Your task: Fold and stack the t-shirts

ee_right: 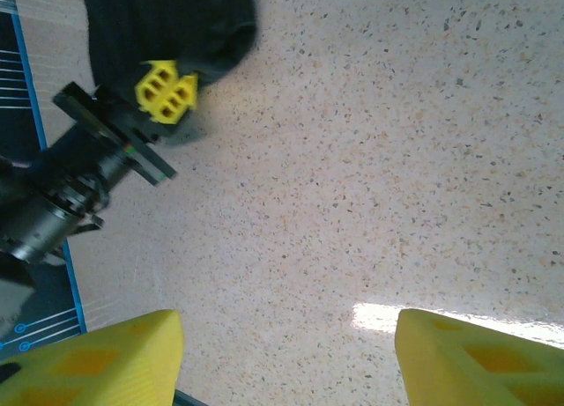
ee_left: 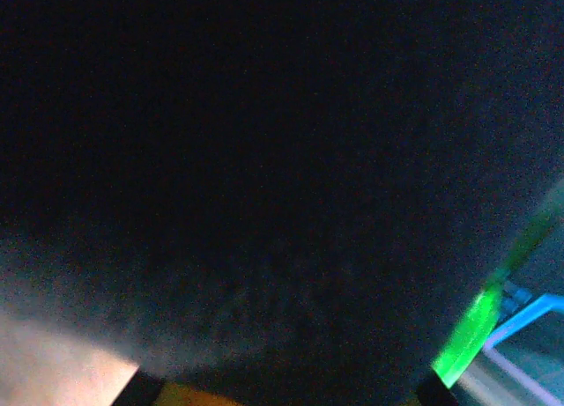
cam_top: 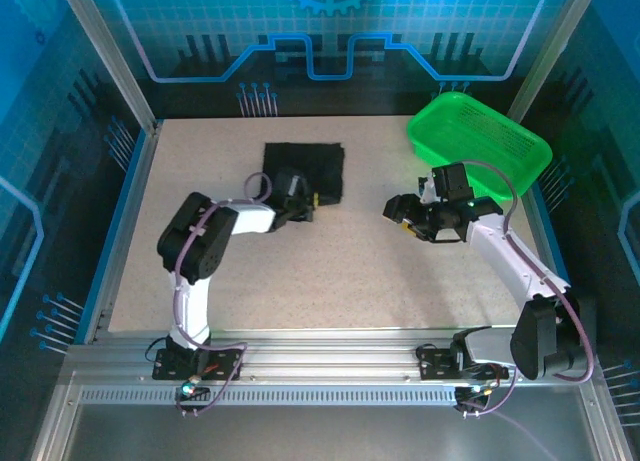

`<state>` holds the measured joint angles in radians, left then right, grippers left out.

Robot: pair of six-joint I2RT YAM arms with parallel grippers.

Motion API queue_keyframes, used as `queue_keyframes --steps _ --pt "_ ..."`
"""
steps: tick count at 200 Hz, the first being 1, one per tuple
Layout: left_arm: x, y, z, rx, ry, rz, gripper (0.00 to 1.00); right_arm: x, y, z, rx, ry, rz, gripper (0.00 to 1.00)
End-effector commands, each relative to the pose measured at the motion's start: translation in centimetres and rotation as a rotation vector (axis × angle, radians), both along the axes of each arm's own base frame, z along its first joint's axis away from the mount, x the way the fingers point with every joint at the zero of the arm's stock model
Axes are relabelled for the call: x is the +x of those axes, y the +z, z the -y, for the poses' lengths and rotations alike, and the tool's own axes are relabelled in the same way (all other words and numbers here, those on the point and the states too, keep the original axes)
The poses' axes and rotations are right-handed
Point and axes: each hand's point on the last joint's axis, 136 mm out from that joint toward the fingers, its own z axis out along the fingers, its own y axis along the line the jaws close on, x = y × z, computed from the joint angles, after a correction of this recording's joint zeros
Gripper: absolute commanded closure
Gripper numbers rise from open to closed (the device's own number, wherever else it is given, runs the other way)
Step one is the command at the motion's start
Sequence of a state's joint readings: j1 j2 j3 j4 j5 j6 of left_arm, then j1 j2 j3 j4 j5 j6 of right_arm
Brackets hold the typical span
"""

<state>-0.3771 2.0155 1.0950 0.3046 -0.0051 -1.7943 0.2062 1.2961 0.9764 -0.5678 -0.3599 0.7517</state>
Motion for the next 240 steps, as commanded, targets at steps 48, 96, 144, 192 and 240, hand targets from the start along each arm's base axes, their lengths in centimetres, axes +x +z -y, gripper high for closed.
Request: queue_keyframes --steps 48,96,144,192,240 --pt "5.4 0.4 -17.6 0.181 -0.138 0.072 1.00 0.7 0.0 0.2 0.014 -0.015 -0.018 0.35" --pt "6.3 -0.5 -26.4 0.316 -0.247 0.027 0.99 2.4 0.0 -0.3 0.020 -0.014 -0.018 0.35" --pt "7.2 1.0 -29.8 0.342 -0.186 0.058 0.86 4.2 0.2 -1.1 0.015 0.015 -0.006 0.35" --pt "7.4 9.1 -26.3 0.457 -0.227 0.177 0.01 4.9 1.6 -0.3 -0.064 0.031 0.061 0.00" --pt "-0.3 14.2 -21.5 0.539 -0.177 0.250 0.01 4.9 4.1 4.5 -0.321 -0.024 0.187 0.00"
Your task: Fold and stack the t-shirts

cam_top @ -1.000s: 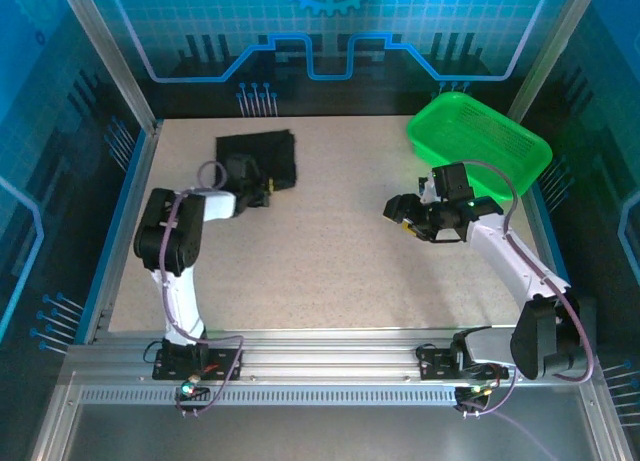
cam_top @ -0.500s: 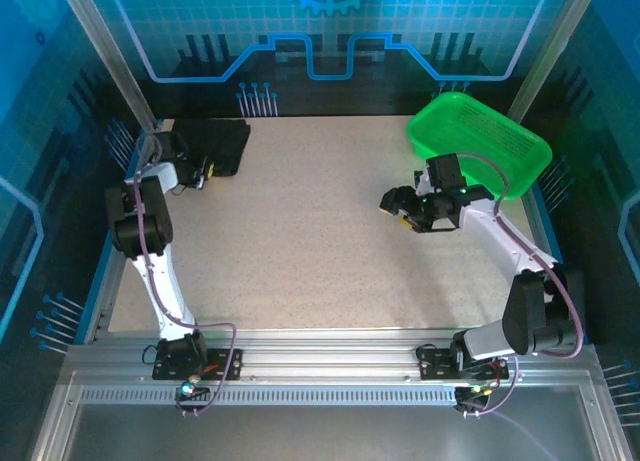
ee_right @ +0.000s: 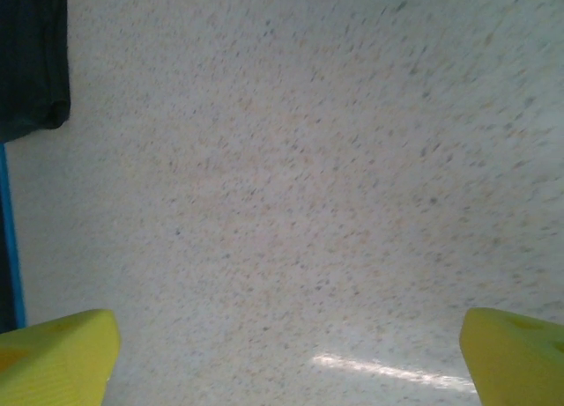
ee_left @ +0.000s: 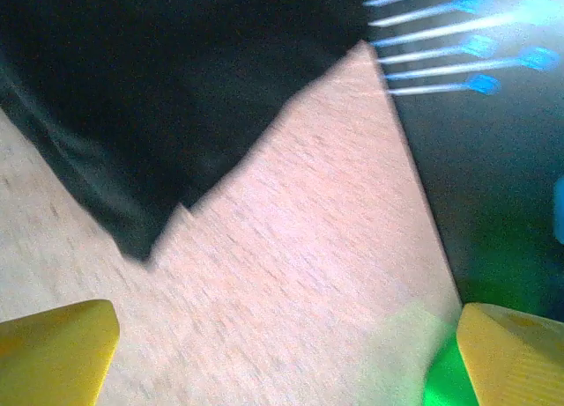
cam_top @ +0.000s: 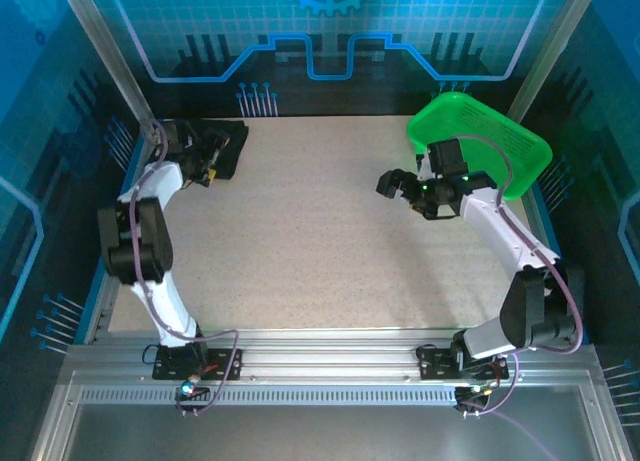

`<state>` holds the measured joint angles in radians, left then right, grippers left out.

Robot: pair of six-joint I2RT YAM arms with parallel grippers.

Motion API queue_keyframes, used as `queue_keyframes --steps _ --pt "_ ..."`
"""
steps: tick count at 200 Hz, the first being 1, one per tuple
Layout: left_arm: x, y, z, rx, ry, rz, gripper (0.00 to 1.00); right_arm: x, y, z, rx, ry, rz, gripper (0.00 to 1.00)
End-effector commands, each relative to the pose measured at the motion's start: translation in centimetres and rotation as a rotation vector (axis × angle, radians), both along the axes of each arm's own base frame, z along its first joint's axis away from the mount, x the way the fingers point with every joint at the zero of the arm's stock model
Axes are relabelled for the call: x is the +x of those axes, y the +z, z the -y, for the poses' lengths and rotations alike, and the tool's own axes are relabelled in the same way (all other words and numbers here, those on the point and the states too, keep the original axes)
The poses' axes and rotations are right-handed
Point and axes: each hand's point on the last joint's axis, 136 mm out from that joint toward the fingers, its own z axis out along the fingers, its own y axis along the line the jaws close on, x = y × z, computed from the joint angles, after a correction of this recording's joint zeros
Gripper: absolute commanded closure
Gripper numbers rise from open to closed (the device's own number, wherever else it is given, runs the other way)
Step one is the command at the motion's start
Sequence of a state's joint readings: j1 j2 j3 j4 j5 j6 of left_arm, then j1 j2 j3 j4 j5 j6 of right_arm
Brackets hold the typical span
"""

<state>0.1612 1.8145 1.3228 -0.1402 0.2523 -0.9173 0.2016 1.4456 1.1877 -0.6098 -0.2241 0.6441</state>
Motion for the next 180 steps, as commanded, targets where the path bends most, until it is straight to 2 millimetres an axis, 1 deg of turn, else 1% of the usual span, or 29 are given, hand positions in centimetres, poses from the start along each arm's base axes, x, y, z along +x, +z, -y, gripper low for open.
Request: queue_keyframes --steps 1,3,4,8,10,11,13,26,37,46,55,56,62,64,65,66,69,78,87,102,113,123,139,146,165,168,180 --pt "-3.8 2.6 1.4 0.070 0.036 0.053 0.01 -0.4 2.2 3.3 -0.174 -0.025 0.097 0.00" --pt "-4.2 2.7 1.6 0.082 0.034 0.056 0.01 -0.4 2.4 3.5 -0.186 -0.027 0.107 0.00" --pt "-4.5 3.2 1.8 0.086 0.035 0.065 0.01 -0.4 2.5 3.6 -0.196 -0.030 0.111 0.00" --pt "-5.4 3.4 2.1 0.120 0.029 0.068 0.01 -0.4 2.7 4.1 -0.226 -0.040 0.127 0.00" --pt "-5.8 3.2 2.3 0.139 0.027 0.059 0.01 -0.5 2.8 4.4 -0.239 -0.043 0.136 0.00" --pt "-6.1 3.7 2.3 0.150 0.028 0.068 0.01 -0.5 2.9 4.6 -0.248 -0.049 0.140 0.00" --pt "-6.5 3.9 2.5 0.170 0.025 0.069 0.01 -0.5 3.0 4.8 -0.260 -0.054 0.145 0.00" --pt "-9.7 3.8 2.6 0.341 0.040 0.005 0.01 -0.7 3.3 6.7 -0.346 -0.100 0.179 0.00" --pt "-12.5 3.7 1.6 0.522 0.095 -0.067 0.01 -0.8 3.2 8.5 -0.420 -0.164 0.210 0.00" --pt "-15.0 3.7 -0.3 0.683 0.197 -0.122 0.01 -0.8 2.9 9.7 -0.458 -0.195 0.256 0.00" --pt "-17.3 3.7 -1.9 0.824 0.278 -0.143 0.01 -0.7 2.3 10.4 -0.469 -0.205 0.320 0.00" --pt "-17.4 3.8 -2.0 0.838 0.282 -0.143 0.01 -0.6 2.5 10.4 -0.470 -0.210 0.333 0.00" --pt "-18.5 3.5 -2.7 0.910 0.285 -0.144 0.01 -0.9 1.9 11.2 -0.498 -0.229 0.359 0.00" --pt "-18.8 3.3 -2.8 0.928 0.276 -0.147 0.01 -1.1 1.3 11.4 -0.515 -0.227 0.364 0.00" --pt "-18.9 3.2 -2.8 0.939 0.269 -0.148 0.01 -1.3 0.7 11.5 -0.525 -0.225 0.357 0.00" --pt "-19.0 3.2 -2.9 0.946 0.265 -0.147 0.01 -1.3 0.8 11.6 -0.531 -0.227 0.367 0.00" --pt "-19.2 3.1 -3.0 0.970 0.251 -0.145 0.01 -1.4 0.3 11.9 -0.552 -0.229 0.380 0.00" --pt "-19.5 2.6 -3.0 1.044 0.176 -0.127 0.01 -1.6 -0.9 12.4 -0.601 -0.217 0.427 0.00" --pt "-19.7 1.9 -2.7 1.109 0.086 -0.105 0.01 -1.8 -2.1 12.5 -0.647 -0.180 0.459 0.00" --pt "-20.0 -0.3 -1.9 1.200 -0.079 -0.085 0.01 -2.5 -4.2 13.0 -0.729 -0.118 0.430 0.00" --pt "-20.5 -1.5 -1.7 1.221 -0.131 -0.078 0.01 -3.0 -5.9 13.1 -0.752 -0.077 0.400 0.00" --pt "-20.6 -2.9 -1.0 1.191 -0.172 -0.030 0.01 -3.3 -7.1 13.0 -0.744 -0.065 0.401 0.00" --pt "-20.9 -4.7 -0.7 1.149 -0.171 0.003 0.01 -3.0 -7.5 12.7 -0.712 -0.084 0.480 0.00" --pt "-20.7 -5.1 -0.7 1.137 -0.187 -0.006 0.01 -2.6 -7.5 12.6 -0.699 -0.090 0.501 0.00" --pt "-18.7 -5.1 -0.4 1.138 -0.220 0.025 0.01 -1.6 -7.7 12.6 -0.698 -0.059 0.509 0.00" --pt "-18.3 -5.2 -0.4 1.135 -0.216 0.029 0.01 -1.1 -7.2 12.5 -0.691 -0.065 0.533 0.00" --pt "-17.0 -4.7 -0.6 1.111 -0.190 0.079 0.01 -0.1 -7.0 12.9 -0.673 -0.073 0.555 0.00"
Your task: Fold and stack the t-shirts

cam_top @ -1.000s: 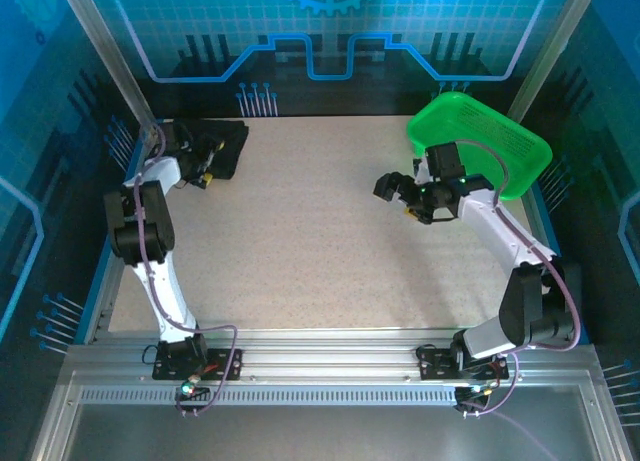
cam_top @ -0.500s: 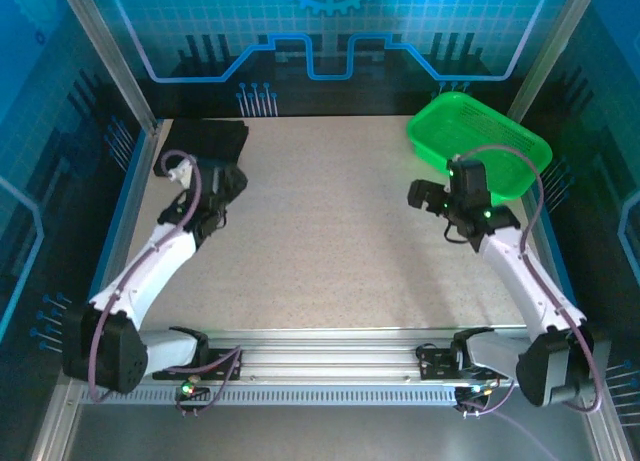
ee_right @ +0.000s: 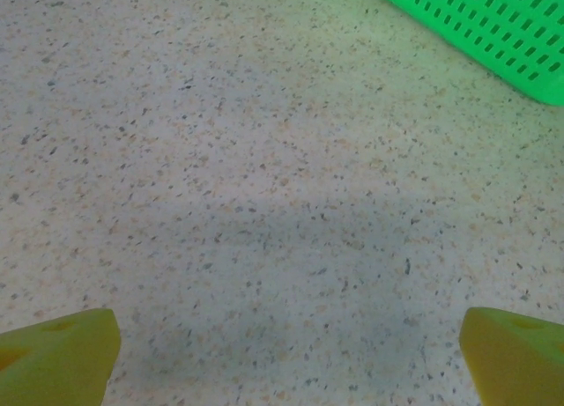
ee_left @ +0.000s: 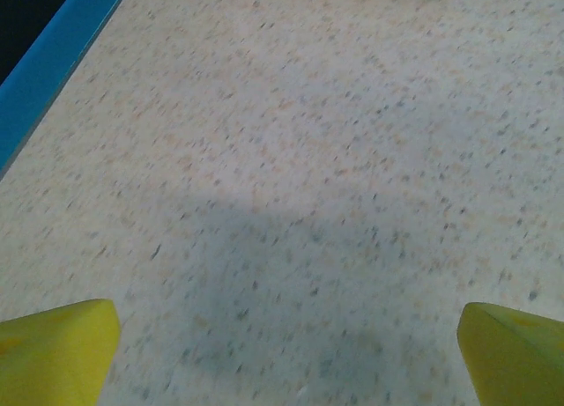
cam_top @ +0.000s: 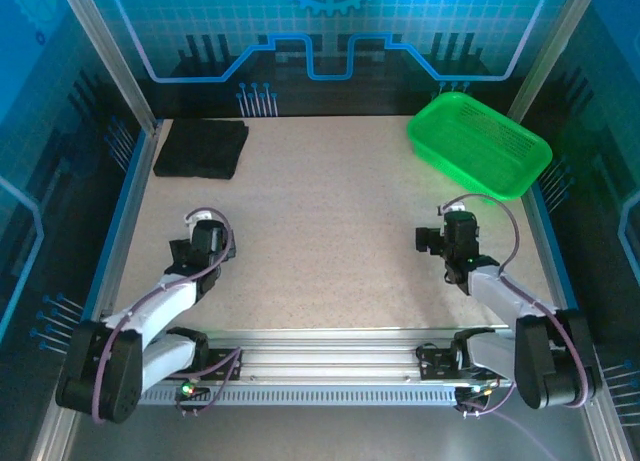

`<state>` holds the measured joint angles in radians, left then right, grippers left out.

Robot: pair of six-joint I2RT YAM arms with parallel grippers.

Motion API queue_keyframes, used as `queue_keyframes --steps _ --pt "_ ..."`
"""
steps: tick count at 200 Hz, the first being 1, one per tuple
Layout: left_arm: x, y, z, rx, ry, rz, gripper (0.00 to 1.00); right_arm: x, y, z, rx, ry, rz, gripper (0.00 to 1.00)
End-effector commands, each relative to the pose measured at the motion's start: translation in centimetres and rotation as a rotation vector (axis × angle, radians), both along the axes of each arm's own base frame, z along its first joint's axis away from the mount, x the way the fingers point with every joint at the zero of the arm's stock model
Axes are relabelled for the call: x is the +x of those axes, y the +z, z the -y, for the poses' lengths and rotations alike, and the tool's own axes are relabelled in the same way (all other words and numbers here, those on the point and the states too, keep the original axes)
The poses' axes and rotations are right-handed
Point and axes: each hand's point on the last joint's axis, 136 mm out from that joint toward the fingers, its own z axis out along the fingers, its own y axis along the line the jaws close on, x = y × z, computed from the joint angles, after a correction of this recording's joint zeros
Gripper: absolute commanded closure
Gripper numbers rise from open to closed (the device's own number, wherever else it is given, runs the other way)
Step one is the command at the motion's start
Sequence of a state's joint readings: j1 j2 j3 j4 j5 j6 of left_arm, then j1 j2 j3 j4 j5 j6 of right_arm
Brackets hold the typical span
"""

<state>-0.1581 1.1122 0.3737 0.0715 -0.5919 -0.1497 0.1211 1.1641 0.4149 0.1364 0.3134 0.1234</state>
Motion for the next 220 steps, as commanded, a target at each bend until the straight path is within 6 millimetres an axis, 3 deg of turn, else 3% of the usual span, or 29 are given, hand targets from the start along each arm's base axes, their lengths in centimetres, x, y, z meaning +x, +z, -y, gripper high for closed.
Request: queue_keyframes --steps 1,36,64,80,116,147,158,184,220 --pt "4.2 2.8 0.5 -0.033 -0.066 0.162 0.01 3.5 3.2 0.3 0.013 0.032 0.171 0.00" --pt "6.8 3.9 -1.3 -0.100 -0.022 0.312 0.01 6.2 3.4 1.5 0.059 0.025 0.206 0.00" --pt "8.4 3.6 -2.6 -0.130 0.024 0.391 0.01 7.9 2.9 1.2 0.115 0.043 0.177 0.00" --pt "8.9 3.4 -2.1 -0.124 0.004 0.365 0.01 8.4 2.7 0.6 0.103 0.058 0.182 0.00" --pt "8.4 3.5 1.2 -0.104 -0.176 0.434 0.01 8.6 2.1 -2.2 0.060 0.192 0.186 0.00" --pt "7.7 3.4 1.3 -0.083 -0.195 0.530 0.01 7.9 2.2 -2.8 0.038 0.214 0.237 0.00" --pt "7.5 2.5 1.3 -0.100 -0.191 0.476 0.01 7.5 1.9 -2.7 0.035 0.206 0.256 0.00" --pt "9.4 1.9 1.4 -0.112 -0.188 0.379 0.01 7.3 1.8 -2.9 0.010 0.208 0.296 0.00" --pt "9.5 2.1 1.4 -0.107 -0.191 0.388 0.01 7.5 1.6 -2.7 0.035 0.210 0.275 0.00"
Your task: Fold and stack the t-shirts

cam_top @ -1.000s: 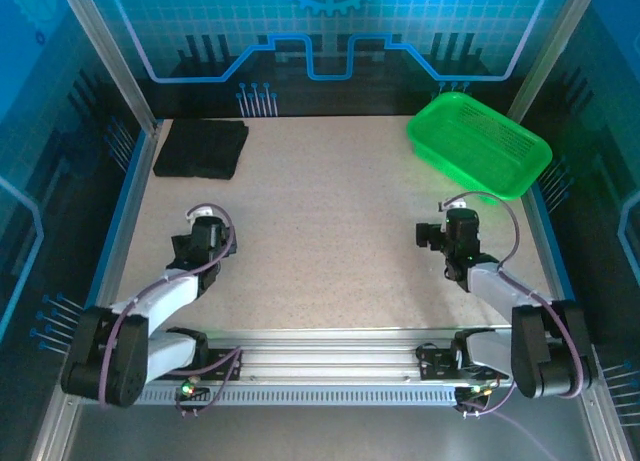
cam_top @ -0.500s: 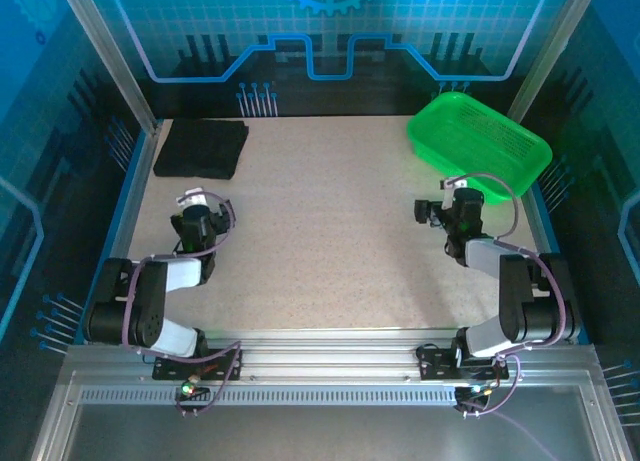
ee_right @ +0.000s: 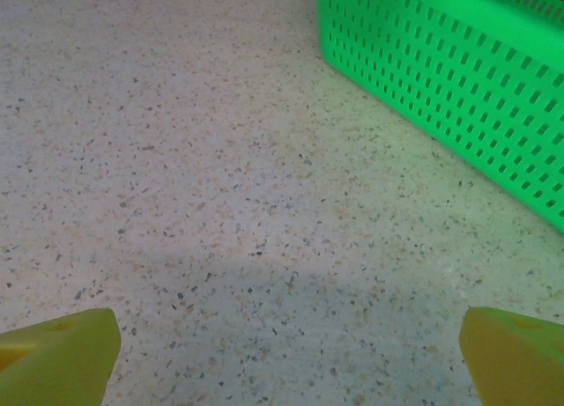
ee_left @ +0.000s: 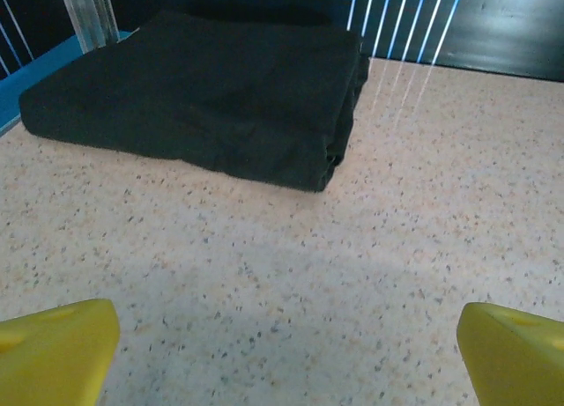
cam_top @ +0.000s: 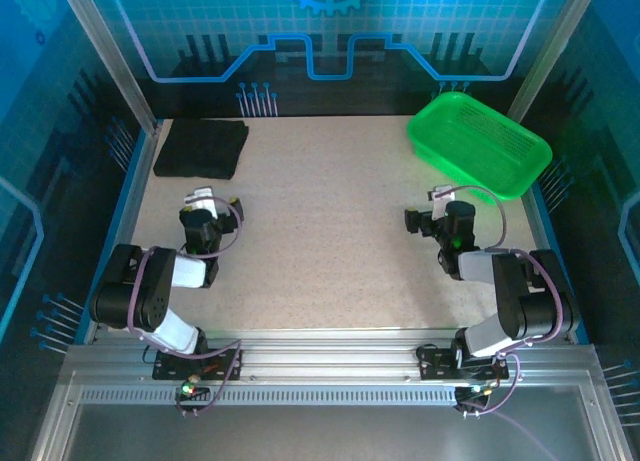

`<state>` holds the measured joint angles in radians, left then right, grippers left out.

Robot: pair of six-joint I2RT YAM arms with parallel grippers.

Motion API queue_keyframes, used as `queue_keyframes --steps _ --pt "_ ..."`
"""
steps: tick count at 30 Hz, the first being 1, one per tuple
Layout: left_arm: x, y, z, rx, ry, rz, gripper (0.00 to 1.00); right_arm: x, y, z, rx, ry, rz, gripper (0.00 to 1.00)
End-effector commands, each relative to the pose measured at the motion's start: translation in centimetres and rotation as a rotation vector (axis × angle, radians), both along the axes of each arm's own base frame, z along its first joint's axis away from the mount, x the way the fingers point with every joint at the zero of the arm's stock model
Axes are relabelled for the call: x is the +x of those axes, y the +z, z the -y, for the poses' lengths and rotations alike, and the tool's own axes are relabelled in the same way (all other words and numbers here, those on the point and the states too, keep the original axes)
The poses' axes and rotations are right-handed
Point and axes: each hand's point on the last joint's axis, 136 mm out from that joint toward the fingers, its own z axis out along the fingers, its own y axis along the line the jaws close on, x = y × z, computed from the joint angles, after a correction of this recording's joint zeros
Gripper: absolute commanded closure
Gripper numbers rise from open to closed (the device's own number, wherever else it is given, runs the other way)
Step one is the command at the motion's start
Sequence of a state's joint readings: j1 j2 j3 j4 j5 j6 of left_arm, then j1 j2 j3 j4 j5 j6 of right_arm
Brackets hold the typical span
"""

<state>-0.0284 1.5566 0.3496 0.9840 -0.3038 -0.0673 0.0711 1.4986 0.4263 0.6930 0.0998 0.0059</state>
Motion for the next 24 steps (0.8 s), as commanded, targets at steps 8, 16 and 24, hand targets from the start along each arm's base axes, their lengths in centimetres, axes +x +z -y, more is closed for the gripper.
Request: queue_keyframes --steps 8,16,24 --pt "0.24 0.04 0.37 0.018 -0.027 -0.012 0.01 0.74 1.28 -0.22 0.000 0.017 0.059 0.00" --pt "0.24 0.05 0.37 0.018 -0.028 -0.012 0.01 0.77 1.37 -0.18 0.001 0.017 0.061 0.00" --pt "0.21 0.03 0.37 0.018 -0.028 -0.012 0.01 0.76 1.33 -0.21 0.005 0.023 0.059 0.00"
